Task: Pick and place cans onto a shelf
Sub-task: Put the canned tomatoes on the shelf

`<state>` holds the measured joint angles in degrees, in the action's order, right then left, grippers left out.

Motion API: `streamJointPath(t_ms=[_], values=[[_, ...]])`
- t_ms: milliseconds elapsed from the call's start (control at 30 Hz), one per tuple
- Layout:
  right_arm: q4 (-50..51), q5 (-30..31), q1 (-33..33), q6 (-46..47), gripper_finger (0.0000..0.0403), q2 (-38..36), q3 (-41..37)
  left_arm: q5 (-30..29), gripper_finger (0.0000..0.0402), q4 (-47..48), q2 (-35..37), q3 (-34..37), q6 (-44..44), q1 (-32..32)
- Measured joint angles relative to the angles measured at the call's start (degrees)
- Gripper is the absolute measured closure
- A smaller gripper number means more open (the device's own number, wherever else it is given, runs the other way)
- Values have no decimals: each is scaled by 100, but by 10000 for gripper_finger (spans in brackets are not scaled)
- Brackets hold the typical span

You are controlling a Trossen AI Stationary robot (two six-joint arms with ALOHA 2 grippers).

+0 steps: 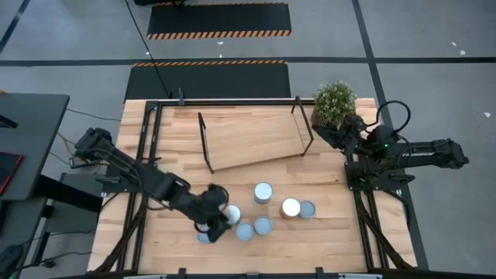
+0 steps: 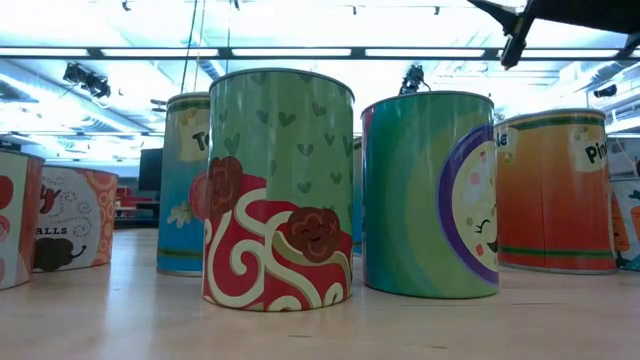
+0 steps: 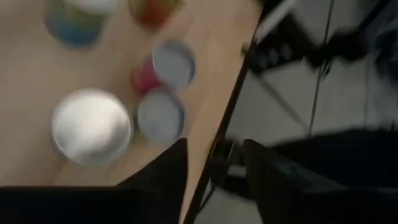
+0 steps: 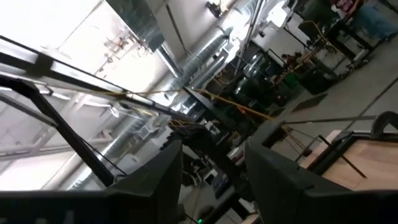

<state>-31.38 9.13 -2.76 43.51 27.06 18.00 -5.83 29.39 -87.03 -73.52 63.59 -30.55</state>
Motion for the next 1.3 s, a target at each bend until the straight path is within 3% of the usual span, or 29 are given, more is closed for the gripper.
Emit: streamJointPath(t_ms=[100,300,500,700,867,1300], values=[[97,-5,52,-251,222,147,182,472,166,229,-331,0,-148,-23],[801,-7,74,-845,222,420,724,564,90,527,-909,0,-430,-69],[1154,-8,74,-1058,222,607,1003,516,83,1143,-1199,0,-405,-91],[1218,-3,71,-1072,222,678,1008,-332,83,1227,-1234,0,-475,-118],[1194,1,71,-1041,222,710,1008,-674,83,1259,-1258,0,-599,-114],[1190,15,71,-1009,222,707,1008,-708,83,1098,-1659,2,-272,-8]])
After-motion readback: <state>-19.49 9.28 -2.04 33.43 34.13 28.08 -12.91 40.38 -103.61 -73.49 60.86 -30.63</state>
